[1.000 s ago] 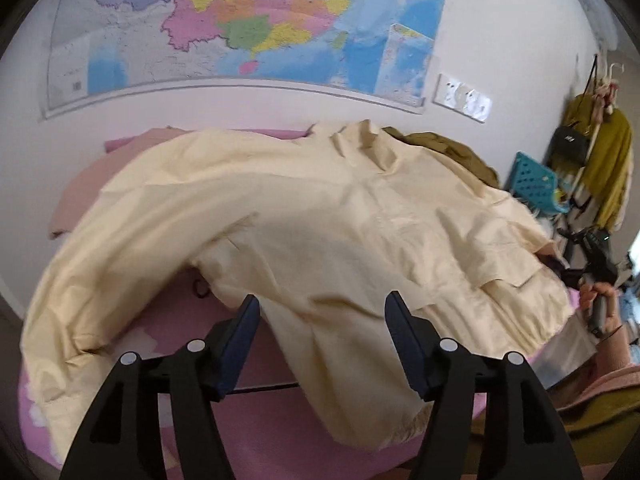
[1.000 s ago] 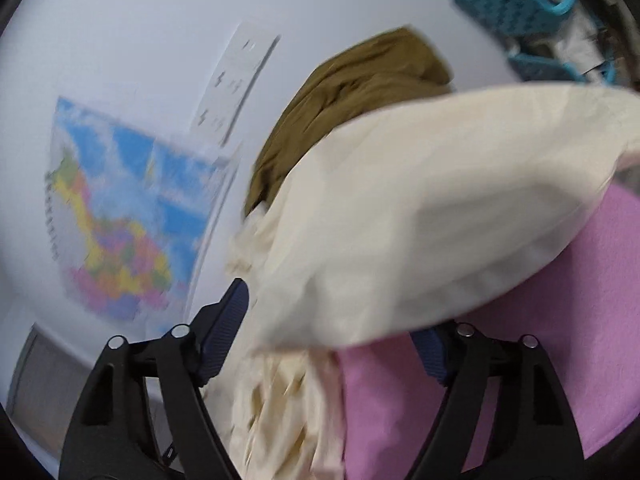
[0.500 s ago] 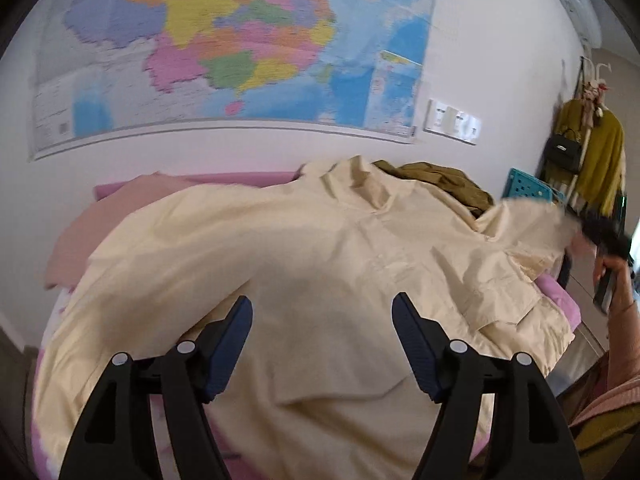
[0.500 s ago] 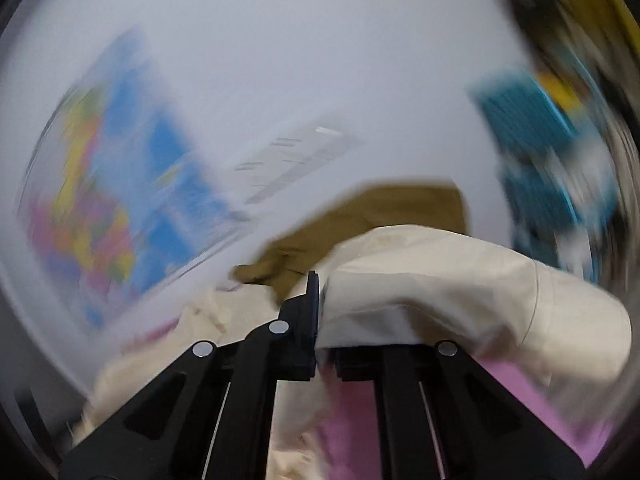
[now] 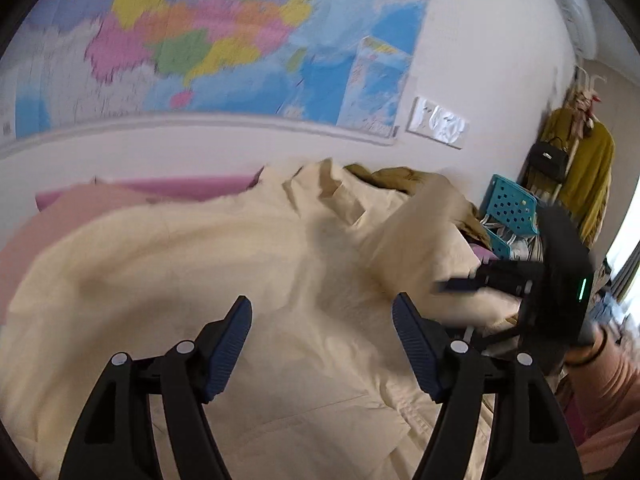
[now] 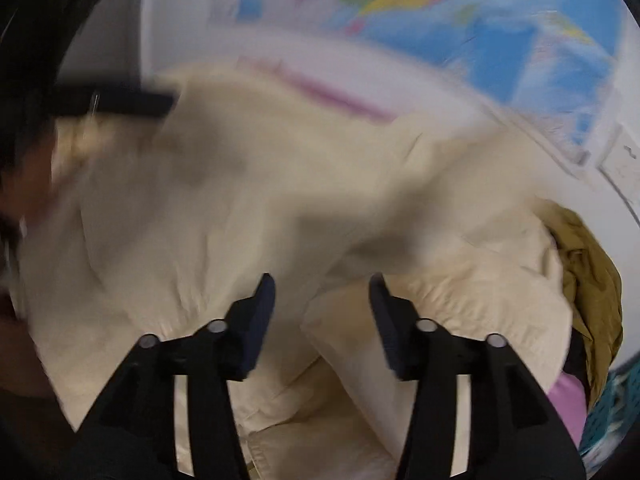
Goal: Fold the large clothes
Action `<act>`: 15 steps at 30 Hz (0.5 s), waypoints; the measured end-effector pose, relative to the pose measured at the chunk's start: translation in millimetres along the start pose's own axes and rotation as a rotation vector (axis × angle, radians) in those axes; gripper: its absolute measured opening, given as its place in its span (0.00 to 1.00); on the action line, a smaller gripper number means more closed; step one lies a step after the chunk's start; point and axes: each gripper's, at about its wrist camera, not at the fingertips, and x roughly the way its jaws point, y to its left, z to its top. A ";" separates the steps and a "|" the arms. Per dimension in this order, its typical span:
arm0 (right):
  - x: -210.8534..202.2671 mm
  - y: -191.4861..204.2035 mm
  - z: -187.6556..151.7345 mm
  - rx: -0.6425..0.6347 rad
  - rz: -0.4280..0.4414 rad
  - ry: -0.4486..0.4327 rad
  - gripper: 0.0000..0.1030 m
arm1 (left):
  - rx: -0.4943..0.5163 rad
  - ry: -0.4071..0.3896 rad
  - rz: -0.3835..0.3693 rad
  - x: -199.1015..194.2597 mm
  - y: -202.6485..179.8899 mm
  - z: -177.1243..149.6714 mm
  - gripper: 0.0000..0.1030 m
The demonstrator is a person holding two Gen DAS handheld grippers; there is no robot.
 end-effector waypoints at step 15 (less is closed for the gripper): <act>-64.2 -149.8 -58.7 0.516 -0.016 -0.102 0.72 | 0.010 0.189 0.076 65.2 16.7 10.7 0.75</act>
